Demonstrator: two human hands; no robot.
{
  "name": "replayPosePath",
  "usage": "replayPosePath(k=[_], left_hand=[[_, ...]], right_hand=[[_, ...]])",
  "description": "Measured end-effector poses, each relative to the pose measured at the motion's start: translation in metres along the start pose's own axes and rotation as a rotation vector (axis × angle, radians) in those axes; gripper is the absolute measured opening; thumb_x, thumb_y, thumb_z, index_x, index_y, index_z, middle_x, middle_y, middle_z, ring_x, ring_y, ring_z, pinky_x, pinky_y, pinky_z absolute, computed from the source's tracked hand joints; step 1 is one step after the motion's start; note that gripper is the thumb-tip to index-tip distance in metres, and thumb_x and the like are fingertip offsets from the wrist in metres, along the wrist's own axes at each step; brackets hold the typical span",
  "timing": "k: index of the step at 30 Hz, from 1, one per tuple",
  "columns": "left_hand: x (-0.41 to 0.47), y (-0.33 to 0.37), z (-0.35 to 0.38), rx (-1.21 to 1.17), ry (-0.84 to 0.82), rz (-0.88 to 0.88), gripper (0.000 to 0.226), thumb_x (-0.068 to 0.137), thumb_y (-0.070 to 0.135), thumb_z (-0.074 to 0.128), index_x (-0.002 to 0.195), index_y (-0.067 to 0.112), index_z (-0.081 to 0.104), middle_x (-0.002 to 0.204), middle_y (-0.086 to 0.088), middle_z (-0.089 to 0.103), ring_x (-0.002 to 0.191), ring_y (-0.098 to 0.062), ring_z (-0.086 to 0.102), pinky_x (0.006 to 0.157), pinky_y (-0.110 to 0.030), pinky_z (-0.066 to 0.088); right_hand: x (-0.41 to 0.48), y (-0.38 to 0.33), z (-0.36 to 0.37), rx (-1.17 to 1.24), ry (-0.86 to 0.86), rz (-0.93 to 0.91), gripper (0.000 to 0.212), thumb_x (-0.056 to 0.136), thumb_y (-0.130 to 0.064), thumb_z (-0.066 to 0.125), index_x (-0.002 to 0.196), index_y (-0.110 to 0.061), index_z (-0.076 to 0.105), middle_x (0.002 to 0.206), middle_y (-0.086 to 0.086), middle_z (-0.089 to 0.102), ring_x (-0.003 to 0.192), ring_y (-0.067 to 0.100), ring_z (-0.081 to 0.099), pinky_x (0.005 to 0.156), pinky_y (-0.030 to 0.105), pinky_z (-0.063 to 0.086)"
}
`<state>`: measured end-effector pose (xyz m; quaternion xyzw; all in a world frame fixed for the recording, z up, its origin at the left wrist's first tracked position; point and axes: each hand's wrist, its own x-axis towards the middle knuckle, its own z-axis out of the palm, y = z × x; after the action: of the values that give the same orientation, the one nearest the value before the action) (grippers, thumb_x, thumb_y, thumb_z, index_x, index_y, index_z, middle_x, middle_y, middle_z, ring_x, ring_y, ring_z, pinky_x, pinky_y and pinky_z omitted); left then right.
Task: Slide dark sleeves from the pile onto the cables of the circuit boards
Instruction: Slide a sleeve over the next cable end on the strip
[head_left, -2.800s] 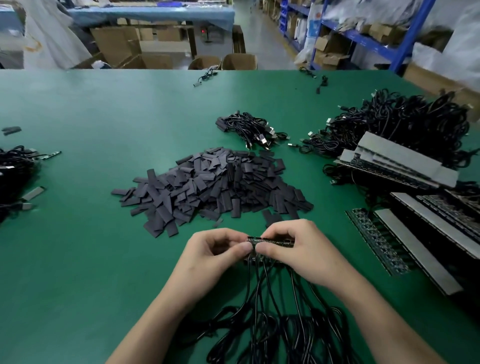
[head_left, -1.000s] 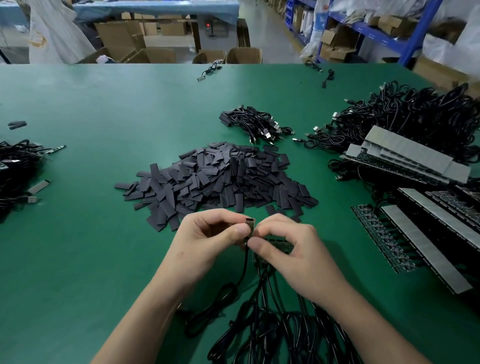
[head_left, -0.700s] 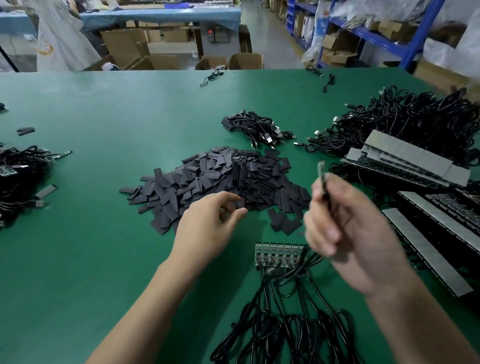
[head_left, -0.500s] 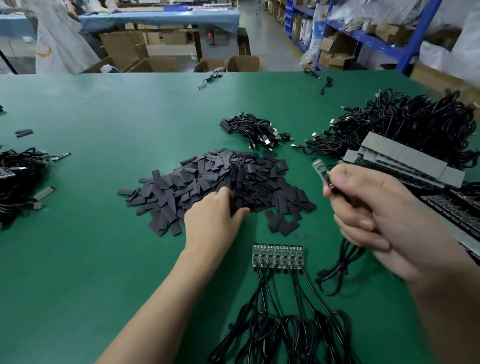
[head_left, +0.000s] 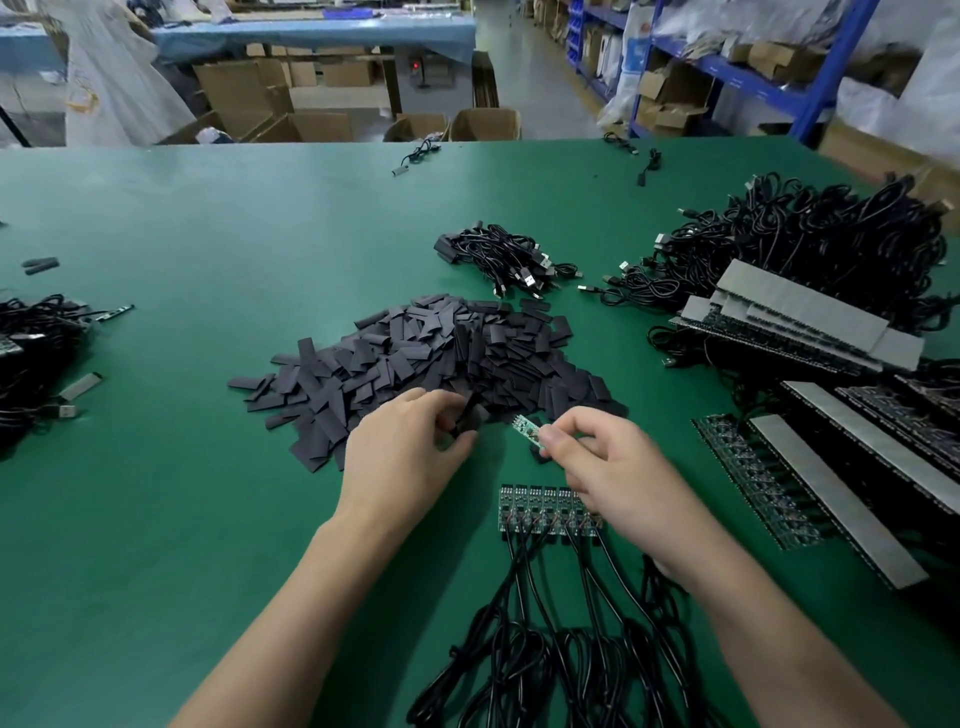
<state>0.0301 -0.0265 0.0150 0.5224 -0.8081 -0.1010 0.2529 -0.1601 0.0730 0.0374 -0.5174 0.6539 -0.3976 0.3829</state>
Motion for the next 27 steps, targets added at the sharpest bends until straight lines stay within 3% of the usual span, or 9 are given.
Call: replayPosePath(k=[5, 10, 14, 20, 24, 26, 27], left_hand=[[-0.02, -0.008, -0.006, -0.376, -0.024, 0.045, 0.022, 0.084, 0.028, 0.084, 0.105, 0.031, 0.08, 0.089, 0.019, 0.068, 0.085, -0.002, 0.065, 0.069, -0.017, 0.048], [-0.033, -0.003, -0.004, -0.583, -0.036, 0.174, 0.027, 0.085, 0.014, 0.082, 0.107, 0.031, 0.079, 0.103, 0.017, 0.072, 0.102, -0.012, 0.069, 0.077, -0.027, 0.055], [-0.036, -0.005, -0.002, -0.596, -0.064, 0.241, 0.026, 0.086, 0.015, 0.082, 0.108, 0.028, 0.079, 0.103, 0.017, 0.074, 0.1, -0.01, 0.07, 0.078, -0.029, 0.055], [-0.039, 0.0, 0.003, -0.592, -0.029, 0.31, 0.026, 0.087, 0.015, 0.082, 0.111, 0.022, 0.078, 0.103, 0.014, 0.073, 0.096, -0.009, 0.07, 0.08, -0.027, 0.055], [-0.039, 0.002, 0.004, -0.579, 0.018, 0.318, 0.022, 0.087, 0.031, 0.08, 0.108, 0.024, 0.079, 0.1, 0.015, 0.073, 0.093, -0.008, 0.07, 0.075, -0.025, 0.054], [-0.039, 0.001, 0.004, -0.583, 0.03, 0.298, 0.021, 0.087, 0.033, 0.081, 0.106, 0.025, 0.08, 0.1, 0.016, 0.074, 0.095, -0.008, 0.07, 0.074, -0.027, 0.054], [-0.039, -0.001, 0.003, -0.586, 0.038, 0.28, 0.021, 0.086, 0.033, 0.082, 0.105, 0.025, 0.081, 0.1, 0.016, 0.074, 0.095, -0.008, 0.071, 0.074, -0.028, 0.055]], right_hand=[[-0.001, 0.007, 0.002, 0.124, 0.03, -0.035, 0.03, 0.099, -0.047, 0.062, 0.092, -0.019, 0.065, 0.054, -0.013, 0.04, 0.049, 0.006, 0.031, 0.058, 0.029, 0.027], [-0.002, 0.009, 0.003, 0.169, -0.033, -0.032, 0.024, 0.1, -0.032, 0.066, 0.098, -0.01, 0.073, 0.046, -0.024, 0.047, 0.042, -0.005, 0.046, 0.051, 0.007, 0.036], [-0.003, 0.009, 0.003, 0.218, -0.102, -0.035, 0.015, 0.101, -0.021, 0.065, 0.102, -0.011, 0.076, 0.046, -0.026, 0.054, 0.044, -0.01, 0.053, 0.052, 0.001, 0.038], [-0.005, 0.01, 0.003, 0.235, -0.149, -0.051, 0.014, 0.102, -0.015, 0.063, 0.104, -0.011, 0.076, 0.046, -0.026, 0.055, 0.046, -0.012, 0.055, 0.058, 0.001, 0.041], [-0.007, 0.008, 0.003, 0.22, -0.157, -0.062, 0.014, 0.102, -0.014, 0.062, 0.104, -0.009, 0.076, 0.047, -0.025, 0.056, 0.046, -0.011, 0.055, 0.053, 0.001, 0.039], [-0.007, 0.006, 0.002, 0.199, -0.138, -0.084, 0.018, 0.104, -0.024, 0.062, 0.1, -0.014, 0.076, 0.048, -0.023, 0.053, 0.045, -0.006, 0.051, 0.055, 0.006, 0.04], [-0.007, 0.005, 0.001, 0.185, -0.125, -0.089, 0.023, 0.104, -0.033, 0.06, 0.096, -0.019, 0.076, 0.048, -0.019, 0.048, 0.043, -0.002, 0.045, 0.056, 0.017, 0.041]])
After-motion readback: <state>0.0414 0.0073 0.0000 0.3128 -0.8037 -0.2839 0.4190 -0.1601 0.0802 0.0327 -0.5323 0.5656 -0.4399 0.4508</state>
